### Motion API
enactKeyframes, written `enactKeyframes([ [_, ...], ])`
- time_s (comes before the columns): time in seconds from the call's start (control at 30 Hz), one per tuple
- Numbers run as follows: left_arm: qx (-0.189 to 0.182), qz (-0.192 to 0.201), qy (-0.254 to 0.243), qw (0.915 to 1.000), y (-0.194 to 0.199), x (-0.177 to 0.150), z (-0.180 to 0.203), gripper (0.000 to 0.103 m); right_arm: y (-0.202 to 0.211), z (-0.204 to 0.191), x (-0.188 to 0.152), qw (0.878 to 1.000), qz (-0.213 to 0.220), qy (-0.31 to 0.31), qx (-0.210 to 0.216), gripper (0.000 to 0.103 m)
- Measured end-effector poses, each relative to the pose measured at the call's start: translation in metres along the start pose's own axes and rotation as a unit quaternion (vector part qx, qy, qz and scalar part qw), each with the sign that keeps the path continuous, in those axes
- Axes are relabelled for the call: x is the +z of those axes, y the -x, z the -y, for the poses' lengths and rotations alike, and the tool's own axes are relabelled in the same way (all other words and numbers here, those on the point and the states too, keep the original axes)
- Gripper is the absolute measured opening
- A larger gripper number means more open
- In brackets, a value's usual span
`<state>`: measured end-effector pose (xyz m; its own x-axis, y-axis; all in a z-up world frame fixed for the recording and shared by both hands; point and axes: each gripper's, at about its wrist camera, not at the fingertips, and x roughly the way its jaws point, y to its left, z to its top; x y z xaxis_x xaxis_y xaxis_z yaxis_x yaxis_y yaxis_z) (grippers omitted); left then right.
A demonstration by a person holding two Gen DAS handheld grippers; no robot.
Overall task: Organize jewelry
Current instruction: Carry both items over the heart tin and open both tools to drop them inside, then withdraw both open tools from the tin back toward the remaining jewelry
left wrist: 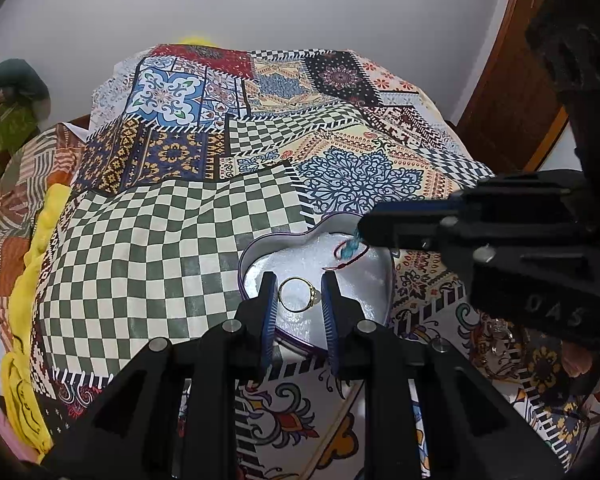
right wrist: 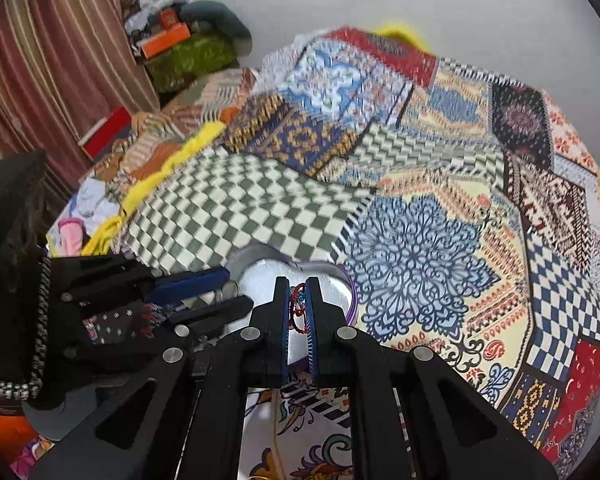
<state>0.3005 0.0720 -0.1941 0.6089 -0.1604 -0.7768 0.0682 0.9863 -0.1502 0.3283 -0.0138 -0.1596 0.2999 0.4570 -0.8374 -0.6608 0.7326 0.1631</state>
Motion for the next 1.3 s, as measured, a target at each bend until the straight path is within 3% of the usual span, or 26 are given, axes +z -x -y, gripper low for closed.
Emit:
enactKeyframes([
  [0.37, 0.003, -0.008, -0.016, 0.9998, -0.006, 0.003, 0.004, 0.021, -0.014, 0.009, -0.001, 0.999, -0.041, -0.023, 0.027, 0.007],
  [0.53, 0.004, -0.007, -0.013, 0.9999, -0.003, 0.003, 0.003, 0.033, -0.01, 0.007, -0.002, 0.998, -0.049, -0.024, 0.027, 0.009],
  [0.83, 0.019, 0.016, -0.007, 0.9997, 0.028, 0.002, 0.004, 0.034, 0.028, -0.007, -0.008, 1.0, -0.003, 0.001, -0.011, 0.011],
  [0.9, 0.021, 0.024, -0.006, 0.9995, 0.039, 0.002, 0.005, 0.035, 0.039, -0.008, -0.01, 1.0, 0.009, 0.002, -0.018, 0.016],
  [1.0, 0.024, 0.034, -0.006, 0.9991, 0.055, 0.001, 0.008, 0.038, 0.054, -0.013, -0.016, 0.999, 0.032, 0.008, -0.038, 0.037],
  [1.13, 0.025, 0.044, -0.014, 0.9986, 0.075, -0.002, 0.017, 0.039, 0.077, -0.018, -0.027, 0.996, 0.06, 0.015, -0.063, 0.042],
  [1.3, 0.017, 0.054, -0.028, 0.998, 0.094, -0.011, 0.031, 0.049, 0.099, -0.013, -0.043, 0.994, 0.08, 0.005, -0.075, 0.042],
])
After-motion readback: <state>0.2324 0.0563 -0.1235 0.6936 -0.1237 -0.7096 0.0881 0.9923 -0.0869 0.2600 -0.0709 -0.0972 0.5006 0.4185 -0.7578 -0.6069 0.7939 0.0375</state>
